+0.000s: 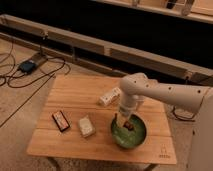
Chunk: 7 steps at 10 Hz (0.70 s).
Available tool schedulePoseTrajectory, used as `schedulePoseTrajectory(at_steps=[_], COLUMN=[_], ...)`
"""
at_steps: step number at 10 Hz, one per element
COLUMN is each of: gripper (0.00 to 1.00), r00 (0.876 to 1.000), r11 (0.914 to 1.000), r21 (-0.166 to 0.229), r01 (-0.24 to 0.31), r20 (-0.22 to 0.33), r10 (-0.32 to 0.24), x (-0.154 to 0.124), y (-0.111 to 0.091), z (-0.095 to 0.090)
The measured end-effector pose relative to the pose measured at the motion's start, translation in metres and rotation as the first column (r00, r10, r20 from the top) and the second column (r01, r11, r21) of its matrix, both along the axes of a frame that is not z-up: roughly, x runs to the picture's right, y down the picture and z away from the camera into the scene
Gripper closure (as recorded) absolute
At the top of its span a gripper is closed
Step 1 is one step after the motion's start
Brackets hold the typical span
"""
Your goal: Place the pepper in the ceramic bowl
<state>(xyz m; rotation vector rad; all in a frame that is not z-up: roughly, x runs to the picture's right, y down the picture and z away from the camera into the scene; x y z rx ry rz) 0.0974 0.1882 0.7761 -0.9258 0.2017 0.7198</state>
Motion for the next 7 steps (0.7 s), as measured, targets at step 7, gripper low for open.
schedulePoseTrajectory(at_steps=[7], gripper=[0.2], r00=[1.0], r11=[1.0], r21=[0.004], r01=[-0.005], r20=[0.002], r10=[0.005], x=[-0.0006], y=[-0.0024], z=[0.0008])
